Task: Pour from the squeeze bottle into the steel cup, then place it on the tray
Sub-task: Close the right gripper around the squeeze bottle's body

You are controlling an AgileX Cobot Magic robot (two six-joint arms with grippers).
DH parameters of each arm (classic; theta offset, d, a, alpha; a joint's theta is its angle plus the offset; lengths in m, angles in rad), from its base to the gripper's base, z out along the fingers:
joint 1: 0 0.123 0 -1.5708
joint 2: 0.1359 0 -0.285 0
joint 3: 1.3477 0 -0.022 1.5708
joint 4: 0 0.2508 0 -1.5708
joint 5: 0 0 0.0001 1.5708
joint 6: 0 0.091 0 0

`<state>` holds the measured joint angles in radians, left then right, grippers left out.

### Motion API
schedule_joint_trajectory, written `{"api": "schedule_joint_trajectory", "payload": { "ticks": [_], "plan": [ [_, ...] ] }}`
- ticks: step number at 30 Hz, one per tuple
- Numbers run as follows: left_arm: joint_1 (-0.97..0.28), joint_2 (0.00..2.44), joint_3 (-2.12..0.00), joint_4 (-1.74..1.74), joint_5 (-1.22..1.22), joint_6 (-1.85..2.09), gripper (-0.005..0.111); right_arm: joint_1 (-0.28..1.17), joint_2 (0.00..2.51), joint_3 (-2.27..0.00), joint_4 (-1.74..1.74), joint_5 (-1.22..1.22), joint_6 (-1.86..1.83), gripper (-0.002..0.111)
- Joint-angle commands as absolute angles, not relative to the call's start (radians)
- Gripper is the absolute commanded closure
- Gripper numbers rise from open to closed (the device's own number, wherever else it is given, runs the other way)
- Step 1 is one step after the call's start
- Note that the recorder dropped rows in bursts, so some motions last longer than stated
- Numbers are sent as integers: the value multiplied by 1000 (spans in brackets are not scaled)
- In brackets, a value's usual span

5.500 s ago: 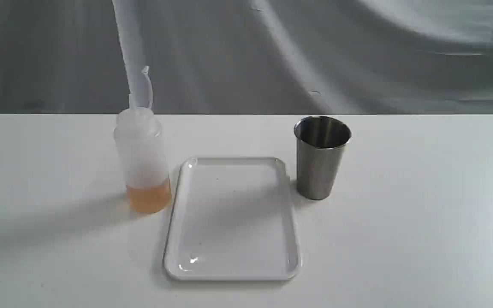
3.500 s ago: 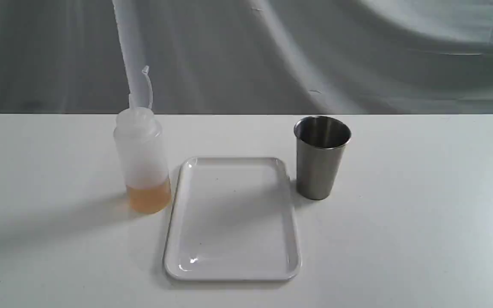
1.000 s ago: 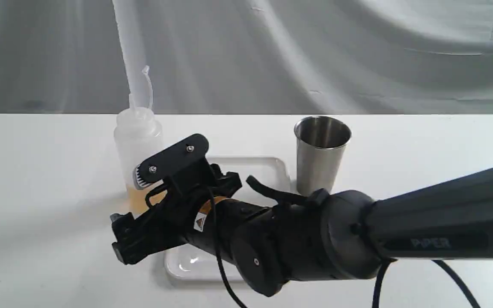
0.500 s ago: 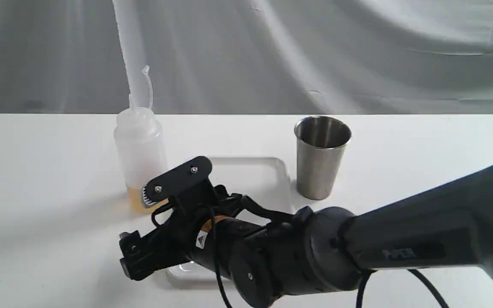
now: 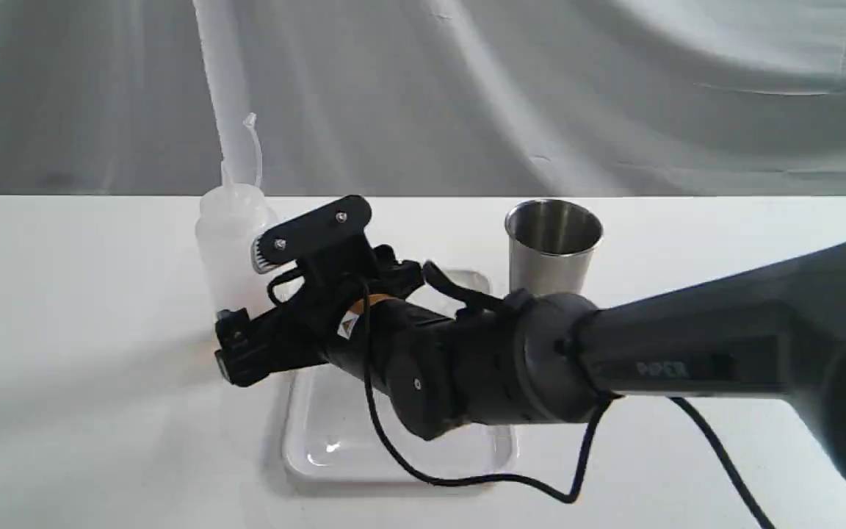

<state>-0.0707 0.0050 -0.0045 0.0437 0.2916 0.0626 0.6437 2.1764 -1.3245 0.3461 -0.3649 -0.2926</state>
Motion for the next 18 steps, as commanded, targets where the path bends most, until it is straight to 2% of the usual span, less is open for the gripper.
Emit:
{"api": "schedule_joint_trajectory", "payload": {
  "ticks": [1,18],
  "plan": [
    [-74,0,0,44,285,61,98,636,2218,-1405,341,-304,-317,5],
    [-74,0,0,44,285,61,98,591,2397,-1724,401,-185,-334,5]
  ]
}}
